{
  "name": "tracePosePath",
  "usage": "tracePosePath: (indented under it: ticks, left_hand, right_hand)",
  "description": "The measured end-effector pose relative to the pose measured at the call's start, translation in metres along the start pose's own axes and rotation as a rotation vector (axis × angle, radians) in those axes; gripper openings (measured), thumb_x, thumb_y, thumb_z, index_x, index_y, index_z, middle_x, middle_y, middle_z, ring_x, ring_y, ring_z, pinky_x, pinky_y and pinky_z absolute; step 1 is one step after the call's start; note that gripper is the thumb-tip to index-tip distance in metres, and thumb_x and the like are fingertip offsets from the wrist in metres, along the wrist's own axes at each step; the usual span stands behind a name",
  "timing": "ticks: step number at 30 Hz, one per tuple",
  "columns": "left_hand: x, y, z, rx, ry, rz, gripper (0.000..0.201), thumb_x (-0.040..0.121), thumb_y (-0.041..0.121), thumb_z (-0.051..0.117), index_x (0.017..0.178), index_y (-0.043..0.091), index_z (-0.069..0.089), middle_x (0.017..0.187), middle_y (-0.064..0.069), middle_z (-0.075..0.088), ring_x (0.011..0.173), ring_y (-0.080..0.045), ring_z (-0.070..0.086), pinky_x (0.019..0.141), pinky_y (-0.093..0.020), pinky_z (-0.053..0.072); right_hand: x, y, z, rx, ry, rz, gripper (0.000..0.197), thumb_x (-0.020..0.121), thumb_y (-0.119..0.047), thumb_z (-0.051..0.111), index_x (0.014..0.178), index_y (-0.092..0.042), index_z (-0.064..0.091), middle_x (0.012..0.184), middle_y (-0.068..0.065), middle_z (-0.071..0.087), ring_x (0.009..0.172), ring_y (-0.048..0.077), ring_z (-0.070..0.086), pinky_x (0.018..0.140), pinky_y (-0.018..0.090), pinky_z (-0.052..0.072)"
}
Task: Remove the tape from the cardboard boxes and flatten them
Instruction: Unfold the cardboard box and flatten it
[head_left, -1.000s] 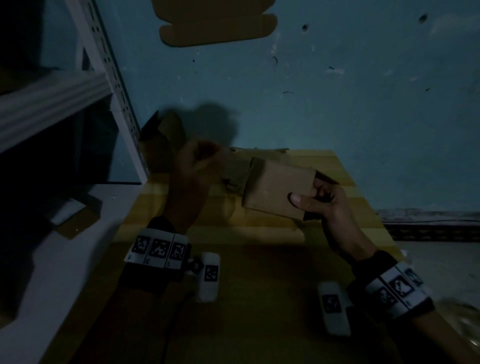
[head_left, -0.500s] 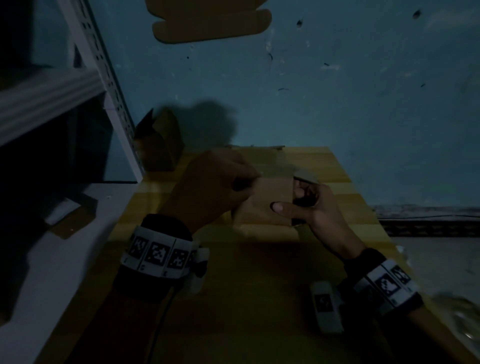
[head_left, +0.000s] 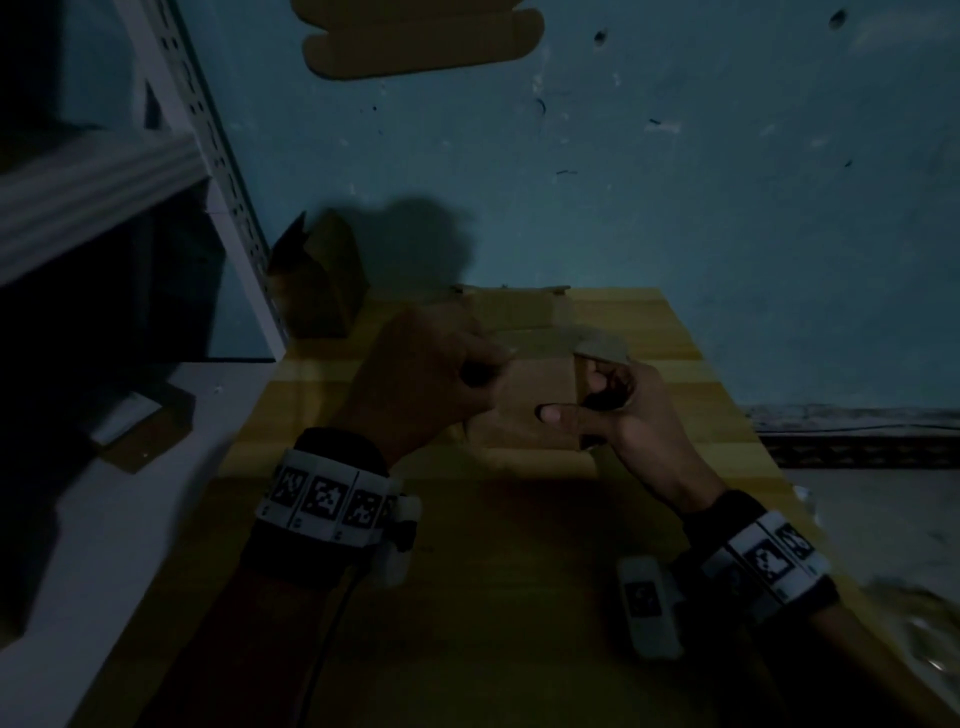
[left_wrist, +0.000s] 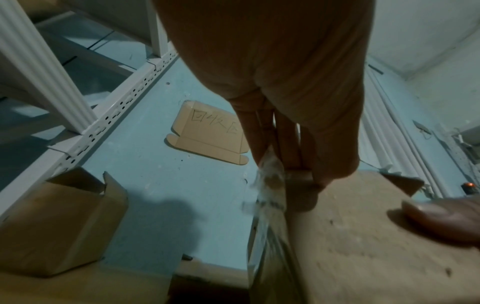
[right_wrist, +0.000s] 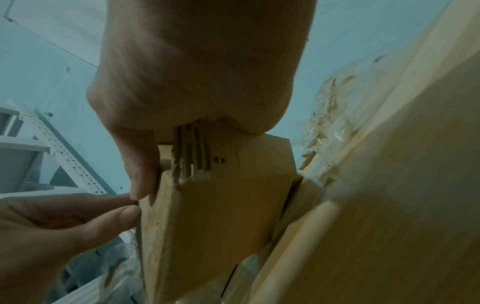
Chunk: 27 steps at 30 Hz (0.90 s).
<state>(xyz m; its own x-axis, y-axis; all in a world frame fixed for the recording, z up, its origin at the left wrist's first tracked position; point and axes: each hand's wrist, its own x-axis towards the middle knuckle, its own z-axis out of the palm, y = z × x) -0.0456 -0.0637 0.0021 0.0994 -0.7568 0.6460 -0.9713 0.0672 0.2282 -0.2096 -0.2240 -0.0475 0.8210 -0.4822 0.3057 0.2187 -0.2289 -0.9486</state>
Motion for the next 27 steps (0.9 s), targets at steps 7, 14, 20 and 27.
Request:
tracePosePath:
  ticks: [7,14,20,27]
  left_hand:
    - [-0.003,-0.001,0.003,-0.014,0.037,0.021,0.026,0.081,0.027,0.062,0.081,0.007,0.079,0.079,-0.010,0.073,0.072,-0.025,0.068,0.059,-0.040,0.057]
    - [-0.002,-0.005,0.006,-0.032,0.105,0.022,0.024,0.082,0.025,0.067,0.083,0.005,0.079,0.077,-0.013,0.073,0.069,-0.026,0.069,0.058,-0.041,0.058]
    - [-0.006,-0.010,-0.003,-0.261,0.061,-0.216,0.026,0.076,0.019,0.085,0.100,0.009,0.079,0.095,-0.004,0.077,0.081,-0.001,0.070,0.072,-0.026,0.060]
    - [-0.003,-0.008,-0.015,-0.213,-0.041,-0.105,0.029,0.071,0.016,0.088,0.098,0.009,0.079,0.094,-0.004,0.077,0.084,-0.010,0.073,0.075,-0.034,0.061]
  right_hand:
    - [0.000,0.001,0.002,0.006,0.002,0.004,0.031,0.078,-0.005,0.082,0.108,-0.007,0.074,0.099,0.003,0.080,0.089,0.022,0.076,0.063,0.031,0.059]
    - [0.000,-0.002,0.005,0.022,0.002,0.026,0.036,0.077,-0.007,0.083,0.112,-0.007,0.074,0.103,0.004,0.079,0.094,0.024,0.076,0.070,0.039,0.062]
    - [-0.002,-0.005,0.003,0.050,-0.032,0.047,0.036,0.076,-0.009,0.080,0.112,-0.008,0.074,0.100,0.001,0.080,0.088,0.017,0.076,0.059,0.026,0.056]
    - [-0.001,-0.003,0.000,0.001,-0.059,0.015,0.024,0.079,0.005,0.079,0.097,-0.009,0.074,0.082,-0.006,0.077,0.072,0.010,0.072,0.052,0.022,0.052]
